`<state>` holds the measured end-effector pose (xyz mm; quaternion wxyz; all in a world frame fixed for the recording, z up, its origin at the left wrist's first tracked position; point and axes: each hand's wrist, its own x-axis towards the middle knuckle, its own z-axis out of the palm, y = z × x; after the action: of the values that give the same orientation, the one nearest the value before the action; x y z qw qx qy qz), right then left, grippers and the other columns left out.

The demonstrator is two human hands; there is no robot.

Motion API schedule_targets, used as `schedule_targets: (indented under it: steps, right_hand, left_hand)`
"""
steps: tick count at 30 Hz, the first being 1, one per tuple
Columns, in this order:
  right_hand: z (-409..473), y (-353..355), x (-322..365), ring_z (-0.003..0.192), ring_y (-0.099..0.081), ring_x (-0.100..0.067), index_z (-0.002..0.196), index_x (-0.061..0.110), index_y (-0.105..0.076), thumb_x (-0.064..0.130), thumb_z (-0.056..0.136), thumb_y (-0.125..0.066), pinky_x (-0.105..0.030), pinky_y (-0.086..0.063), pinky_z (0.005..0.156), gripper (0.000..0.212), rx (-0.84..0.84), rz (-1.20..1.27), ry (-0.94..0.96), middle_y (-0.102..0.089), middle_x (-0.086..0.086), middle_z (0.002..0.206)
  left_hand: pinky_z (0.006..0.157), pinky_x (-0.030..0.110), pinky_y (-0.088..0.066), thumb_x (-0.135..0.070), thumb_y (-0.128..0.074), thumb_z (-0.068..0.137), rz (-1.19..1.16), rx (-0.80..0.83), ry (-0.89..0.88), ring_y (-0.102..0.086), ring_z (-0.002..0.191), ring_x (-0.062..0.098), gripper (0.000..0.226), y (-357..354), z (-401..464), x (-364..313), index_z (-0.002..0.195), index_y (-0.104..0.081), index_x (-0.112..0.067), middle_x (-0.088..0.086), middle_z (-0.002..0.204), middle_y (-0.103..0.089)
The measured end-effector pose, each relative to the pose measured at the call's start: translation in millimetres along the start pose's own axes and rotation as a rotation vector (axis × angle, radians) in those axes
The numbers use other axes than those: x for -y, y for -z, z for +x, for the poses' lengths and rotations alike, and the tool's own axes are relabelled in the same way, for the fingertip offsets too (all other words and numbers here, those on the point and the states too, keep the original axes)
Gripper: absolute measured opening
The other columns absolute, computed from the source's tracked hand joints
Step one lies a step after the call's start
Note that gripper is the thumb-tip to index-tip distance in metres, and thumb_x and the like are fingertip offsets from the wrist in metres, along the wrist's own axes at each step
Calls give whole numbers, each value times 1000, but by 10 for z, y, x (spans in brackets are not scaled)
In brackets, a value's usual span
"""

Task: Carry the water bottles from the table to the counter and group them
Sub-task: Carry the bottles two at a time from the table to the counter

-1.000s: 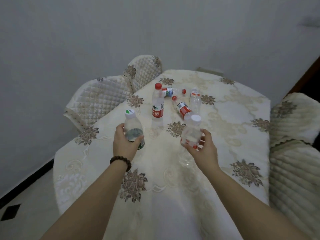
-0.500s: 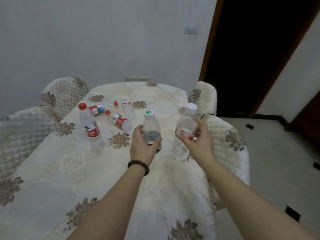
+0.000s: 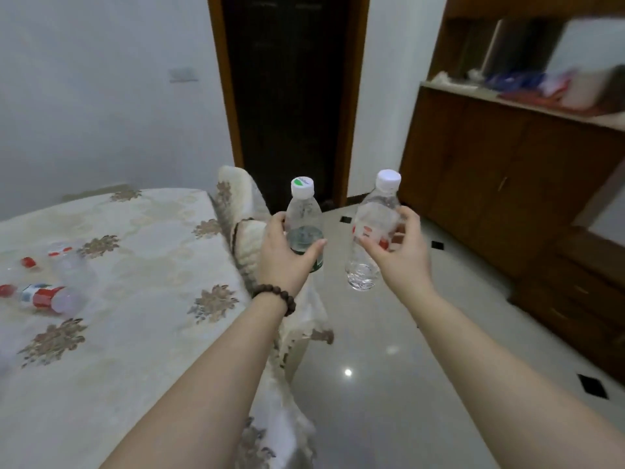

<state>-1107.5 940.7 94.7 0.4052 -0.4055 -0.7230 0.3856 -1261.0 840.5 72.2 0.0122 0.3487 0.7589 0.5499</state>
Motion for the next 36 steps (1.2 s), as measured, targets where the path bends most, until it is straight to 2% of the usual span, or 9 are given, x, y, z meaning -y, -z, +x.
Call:
schedule_targets:
  steps: [2, 7, 10, 13, 18, 25, 29, 34, 36]
  right_hand:
    - [-41, 462, -195, 114, -56, -17, 138, 33, -34, 43, 73, -79, -43, -51, 95, 79, -58, -21, -27, -54, 6, 129]
    - [-312, 1673, -791, 99, -57, -9, 131, 32, -39, 37, 74, -79, -38, -53, 89, 70, -208, -63, -108, -49, 27, 97]
    - [-579, 2435, -1182, 102, -58, -12, 129, 35, -40, 38, 73, -79, -38, -53, 90, 69, -312, -102, -171, -55, 17, 110]
    - [-934, 3200, -1555, 107, -57, -12, 130, 36, -40, 37, 72, -80, -35, -52, 91, 70, -421, -125, -245, -56, 10, 123]
    - [-1706, 4350, -2022, 106, -58, -11, 130, 32, -43, 33, 70, -82, -31, -50, 89, 71, -633, -180, -350, -59, 7, 124]
    - [-3006, 5523, -2464, 101, -63, -17, 126, 34, -45, 35, 68, -83, -35, -52, 87, 69, -964, -207, -518, -63, 4, 116]
    - [-3741, 6010, -2591, 106, -60, -18, 125, 37, -43, 40, 67, -82, -40, -52, 90, 70, -1150, -240, -614, -60, 4, 120]
    - [-4551, 6511, -2617, 109, -57, -14, 130, 35, -42, 41, 71, -80, -32, -50, 89, 70, -1366, -288, -700, -57, 7, 126]
    - [-4842, 6710, -2646, 109, -57, -15, 130, 32, -42, 37, 72, -80, -34, -50, 91, 69, -1437, -321, -727, -57, 6, 125]
  left_hand:
    - [91, 38, -53, -49, -77, 67, -43, 81, -20, -53, 110, 10, 67, -392, -166, -234, 120, -41, -31, -11, 118, -52]
    - [96, 36, -49, -41, -79, 70, -121, 305, -13, -50, 119, 15, 74, -1438, -804, -807, 130, -38, -28, -5, 130, -48]
    - [98, 37, -46, -39, -79, 71, -140, 427, 8, -47, 125, 18, 84, -2065, -1308, -1209, 139, -33, -24, -1, 139, -43]
    - [94, 33, -46, -38, -79, 73, -166, 545, -41, -49, 123, 18, 81, -2629, -1884, -1652, 138, -34, -23, -2, 137, -46]
    - [89, 32, -48, -39, -78, 73, -227, 765, -131, -52, 119, 17, 71, -3411, -2965, -2323, 130, -37, -27, -6, 132, -50]
    - [84, 32, -54, -44, -80, 68, -309, 1078, -316, -56, 104, 10, 63, -4111, -4501, -3057, 113, -35, -41, -16, 114, -51]
    - [85, 33, -53, -40, -80, 70, -356, 1259, -412, -55, 98, 7, 65, -4324, -5364, -3454, 120, -40, -31, -13, 114, -53]
    - [91, 33, -49, -41, -79, 70, -392, 1452, -535, -54, 109, 12, 68, -4528, -6420, -3897, 124, -40, -29, -7, 124, -51]
    - [91, 32, -49, -40, -79, 71, -421, 1518, -565, -53, 111, 12, 70, -4607, -6799, -4067, 128, -40, -27, -6, 126, -51]
